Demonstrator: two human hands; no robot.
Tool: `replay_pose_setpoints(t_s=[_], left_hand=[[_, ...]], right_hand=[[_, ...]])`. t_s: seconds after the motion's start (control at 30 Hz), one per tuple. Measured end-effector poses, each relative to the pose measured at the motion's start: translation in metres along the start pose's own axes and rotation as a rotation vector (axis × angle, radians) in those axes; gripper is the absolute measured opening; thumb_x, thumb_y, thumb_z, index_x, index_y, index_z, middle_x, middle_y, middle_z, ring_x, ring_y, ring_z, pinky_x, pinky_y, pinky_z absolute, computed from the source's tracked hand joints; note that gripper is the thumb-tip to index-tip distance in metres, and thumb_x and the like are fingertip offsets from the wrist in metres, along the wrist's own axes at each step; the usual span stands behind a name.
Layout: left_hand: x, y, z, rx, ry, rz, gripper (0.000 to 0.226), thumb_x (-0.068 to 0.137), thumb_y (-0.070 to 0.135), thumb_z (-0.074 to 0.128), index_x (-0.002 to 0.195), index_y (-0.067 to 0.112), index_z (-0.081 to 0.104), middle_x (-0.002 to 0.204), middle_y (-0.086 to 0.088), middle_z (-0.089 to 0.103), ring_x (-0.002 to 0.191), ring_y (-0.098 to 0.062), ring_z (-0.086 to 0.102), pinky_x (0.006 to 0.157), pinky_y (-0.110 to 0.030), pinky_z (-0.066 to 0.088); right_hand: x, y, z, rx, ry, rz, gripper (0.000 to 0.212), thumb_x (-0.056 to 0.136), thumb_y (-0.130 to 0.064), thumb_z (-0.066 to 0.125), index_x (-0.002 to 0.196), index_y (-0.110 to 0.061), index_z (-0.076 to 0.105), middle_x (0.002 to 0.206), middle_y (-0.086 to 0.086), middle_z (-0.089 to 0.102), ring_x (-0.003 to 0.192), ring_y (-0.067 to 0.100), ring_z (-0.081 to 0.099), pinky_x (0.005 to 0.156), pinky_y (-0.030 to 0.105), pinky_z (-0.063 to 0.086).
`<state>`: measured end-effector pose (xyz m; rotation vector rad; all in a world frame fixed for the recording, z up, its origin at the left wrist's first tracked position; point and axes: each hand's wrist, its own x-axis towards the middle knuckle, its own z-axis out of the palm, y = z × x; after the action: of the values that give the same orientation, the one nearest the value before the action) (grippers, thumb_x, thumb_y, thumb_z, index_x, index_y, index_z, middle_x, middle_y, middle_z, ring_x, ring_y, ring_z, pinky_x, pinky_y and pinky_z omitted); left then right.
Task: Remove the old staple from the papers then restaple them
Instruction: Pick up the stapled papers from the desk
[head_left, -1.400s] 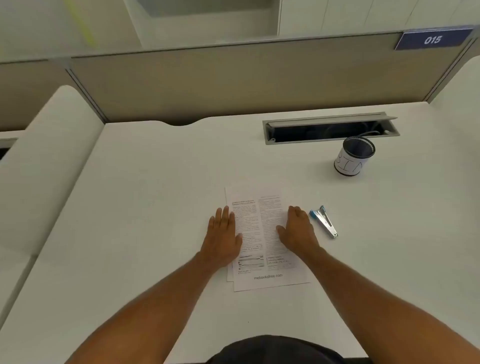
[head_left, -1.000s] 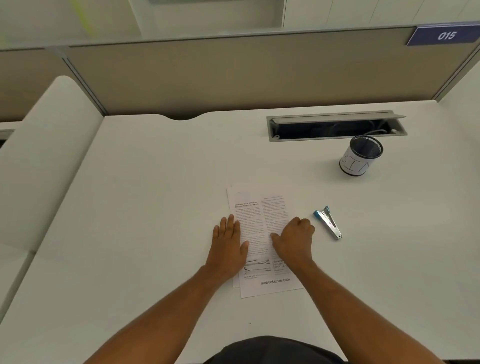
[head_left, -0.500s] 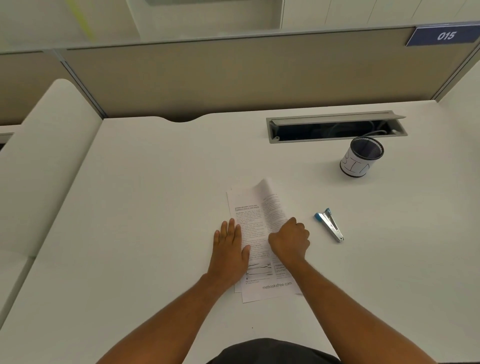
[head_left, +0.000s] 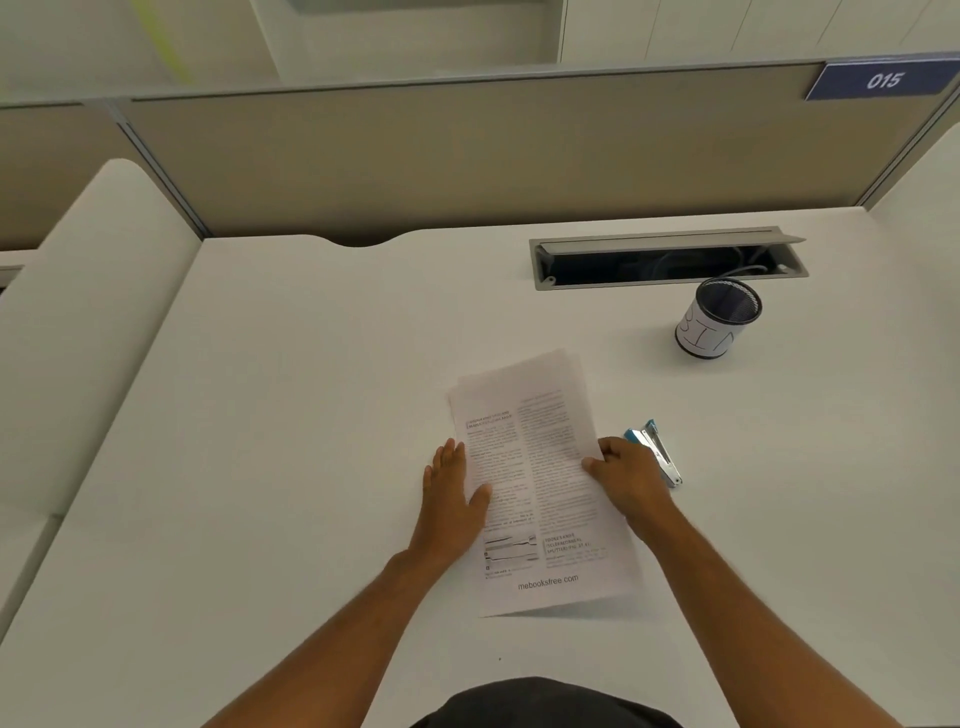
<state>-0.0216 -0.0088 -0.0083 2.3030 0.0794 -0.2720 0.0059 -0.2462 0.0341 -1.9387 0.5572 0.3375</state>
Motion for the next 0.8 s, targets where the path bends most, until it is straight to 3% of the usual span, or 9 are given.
replay_pose_setpoints(t_s=[0.07,0.17,0.23,0.3,0.4,0.5,0.67,0.8], left_hand=[[0.003,0.011,-0.014,-0.286,0.057,-0.119,0.066,0.101,0.029,0.057,0.157,0.017,0.025,0.160,0.003,0.035,0.145,-0.014,0.036,0.117,-0.033,0.033],[0.012,0.024,-0.040,-0.746,0.113,-0.275,0.066,0.097,0.023,0.066,0.155,0.013,0.035,0.146,-0.001,0.055,0.131,-0.017,0.056,0.107,-0.035,0.046],[0.019,0.030,-0.058,-0.879,0.111,-0.262,0.044,0.097,0.022,0.066,0.139,0.012,0.059,0.126,-0.005,0.073,0.112,-0.021,0.071,0.096,-0.038,0.057],[0.024,0.038,-0.072,-0.973,0.112,-0.234,0.023,0.096,0.020,0.067,0.116,0.011,0.074,0.108,-0.008,0.079,0.099,-0.025,0.076,0.086,-0.042,0.061],[0.027,0.051,-0.086,-1.060,0.136,-0.220,0.010,0.093,0.017,0.070,0.097,0.012,0.078,0.095,-0.007,0.079,0.087,-0.024,0.074,0.076,-0.040,0.061],[0.026,0.059,-0.090,-1.065,0.135,-0.212,0.008,0.092,0.015,0.071,0.094,0.012,0.078,0.091,-0.005,0.078,0.084,-0.023,0.072,0.071,-0.038,0.057],[0.019,0.065,-0.092,-1.048,0.125,-0.224,0.009,0.091,0.011,0.071,0.097,0.012,0.078,0.095,-0.008,0.080,0.086,-0.026,0.074,0.078,-0.042,0.059],[0.012,0.073,-0.095,-1.072,0.166,-0.251,0.008,0.091,0.010,0.071,0.097,0.010,0.076,0.093,-0.007,0.079,0.085,-0.026,0.074,0.072,-0.038,0.060]], right_hand=[[-0.008,0.000,-0.008,0.111,-0.023,-0.005,0.007,0.089,-0.011,0.067,0.092,-0.016,0.071,0.084,-0.002,0.079,0.072,0.017,0.076,0.070,0.037,0.062],[-0.022,-0.001,-0.017,0.206,-0.074,-0.023,0.008,0.090,-0.011,0.069,0.095,-0.016,0.072,0.087,-0.002,0.079,0.077,0.019,0.077,0.071,0.035,0.062],[-0.032,-0.001,-0.020,0.237,-0.111,-0.044,0.010,0.090,-0.012,0.069,0.098,-0.017,0.073,0.090,-0.003,0.080,0.079,0.019,0.077,0.071,0.033,0.061],[-0.040,-0.002,-0.021,0.261,-0.141,-0.059,0.012,0.090,-0.010,0.069,0.100,-0.017,0.073,0.092,-0.001,0.080,0.082,0.021,0.077,0.073,0.033,0.061],[-0.048,-0.001,-0.020,0.270,-0.153,-0.065,0.012,0.091,-0.010,0.068,0.101,-0.015,0.073,0.093,0.000,0.080,0.083,0.022,0.077,0.074,0.034,0.061],[-0.050,-0.002,-0.021,0.270,-0.149,-0.074,0.011,0.092,-0.010,0.068,0.100,-0.016,0.073,0.093,-0.002,0.080,0.082,0.020,0.077,0.067,0.028,0.060],[-0.050,-0.005,-0.021,0.195,-0.134,-0.085,0.010,0.092,-0.014,0.068,0.101,-0.017,0.072,0.091,-0.006,0.079,0.081,0.018,0.077,0.074,0.036,0.062],[-0.057,-0.016,-0.010,-0.022,0.199,-0.226,0.022,0.090,-0.010,0.068,0.112,-0.016,0.066,0.108,-0.003,0.071,0.101,0.018,0.067,0.082,0.023,0.051]])
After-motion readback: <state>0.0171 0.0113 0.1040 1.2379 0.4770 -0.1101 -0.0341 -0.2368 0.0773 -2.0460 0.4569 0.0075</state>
